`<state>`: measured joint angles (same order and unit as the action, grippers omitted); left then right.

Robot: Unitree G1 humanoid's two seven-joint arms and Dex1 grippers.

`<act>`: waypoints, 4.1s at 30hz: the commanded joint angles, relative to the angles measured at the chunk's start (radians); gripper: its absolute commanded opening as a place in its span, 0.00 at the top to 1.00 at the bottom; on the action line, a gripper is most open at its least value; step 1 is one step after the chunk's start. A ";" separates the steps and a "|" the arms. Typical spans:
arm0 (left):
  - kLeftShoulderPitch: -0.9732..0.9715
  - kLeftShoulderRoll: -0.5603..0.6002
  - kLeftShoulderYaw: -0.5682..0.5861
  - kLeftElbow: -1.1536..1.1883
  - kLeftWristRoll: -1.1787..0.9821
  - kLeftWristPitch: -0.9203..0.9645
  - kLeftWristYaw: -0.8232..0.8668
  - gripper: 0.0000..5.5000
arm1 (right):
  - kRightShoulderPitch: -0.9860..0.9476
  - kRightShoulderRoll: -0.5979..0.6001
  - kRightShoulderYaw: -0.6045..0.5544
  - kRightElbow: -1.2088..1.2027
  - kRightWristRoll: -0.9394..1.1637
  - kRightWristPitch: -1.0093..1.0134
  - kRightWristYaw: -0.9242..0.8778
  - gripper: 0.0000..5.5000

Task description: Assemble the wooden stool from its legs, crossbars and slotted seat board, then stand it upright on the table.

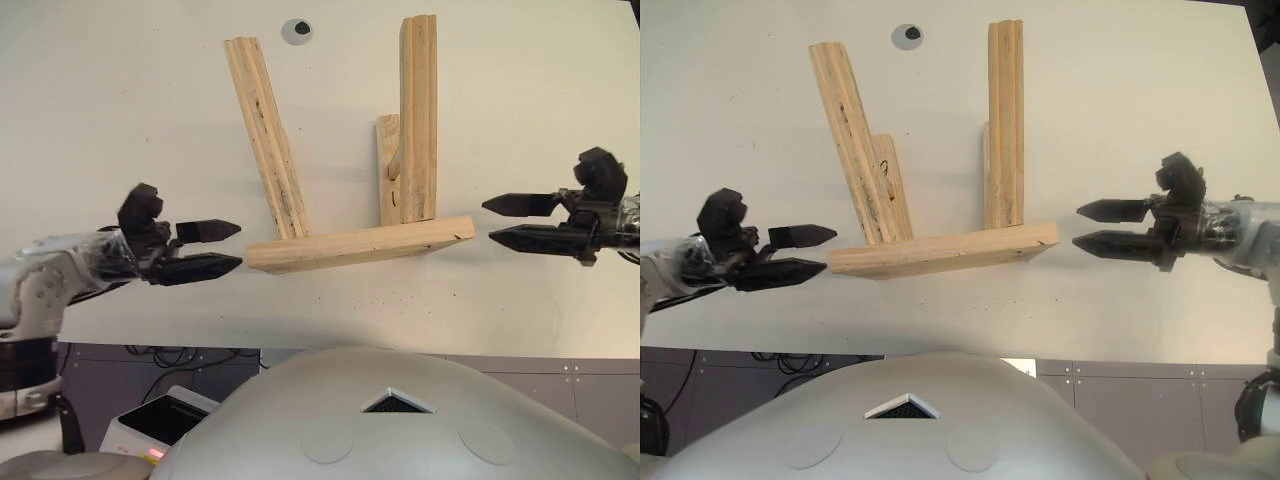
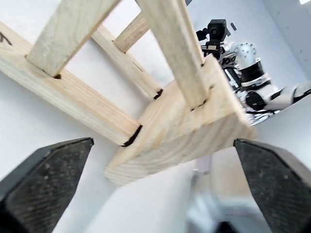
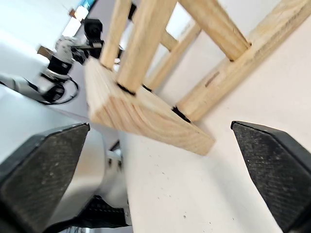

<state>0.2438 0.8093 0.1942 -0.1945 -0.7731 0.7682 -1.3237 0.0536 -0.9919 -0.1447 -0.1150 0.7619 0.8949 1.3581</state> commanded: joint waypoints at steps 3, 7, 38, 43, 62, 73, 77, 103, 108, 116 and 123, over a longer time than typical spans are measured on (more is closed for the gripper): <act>0.099 -0.183 -0.113 -0.026 0.411 -0.793 0.069 0.04 | 0.062 0.114 0.120 -0.102 -0.337 -0.633 -0.050 0.02; 0.154 -0.149 -0.128 0.026 0.440 -0.930 0.007 0.04 | 0.055 0.128 0.145 -0.077 -0.363 -0.701 -0.042 0.02; 0.000 -0.088 -0.264 -0.282 0.383 -0.642 0.241 0.66 | -0.010 0.148 0.204 -0.055 -0.322 -0.606 -0.096 0.71; -0.507 -0.069 -0.096 -0.101 -0.777 -0.065 0.884 0.72 | -0.384 0.178 -0.042 0.013 0.569 0.082 -0.506 0.71; -1.465 -0.378 -0.004 1.472 -0.416 -0.070 0.990 0.51 | -1.138 0.709 -0.171 1.035 0.701 -0.257 -1.594 0.68; -1.306 -0.328 0.395 1.449 -0.352 -0.211 0.763 0.26 | -1.031 0.627 -0.441 0.936 0.611 -0.138 -1.250 0.35; -1.006 -0.445 0.313 1.144 -0.091 -0.596 0.844 0.26 | -0.693 0.719 -0.317 0.584 0.423 -0.241 -1.028 0.35; -0.773 -0.748 -0.054 0.977 0.681 -1.128 1.336 0.26 | -0.604 1.013 0.018 0.995 -0.614 -1.184 -1.382 0.35; -0.783 -0.749 -0.071 0.988 0.702 -1.152 1.324 0.26 | -0.616 1.027 0.001 1.019 -0.615 -1.202 -1.377 0.35; -0.782 -0.734 -0.047 0.989 0.693 -1.216 1.329 0.26 | -0.603 1.051 0.009 0.997 -0.612 -1.247 -1.310 0.35; -0.770 -0.741 -0.053 0.962 0.659 -1.215 1.252 0.26 | -0.556 1.031 0.033 0.925 -0.631 -1.278 -1.278 0.35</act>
<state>-0.5277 0.0681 0.1456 0.7841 -0.1094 -0.4434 -0.0470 -0.5249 0.0295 -0.1240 0.8500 0.1403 -0.3799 0.0523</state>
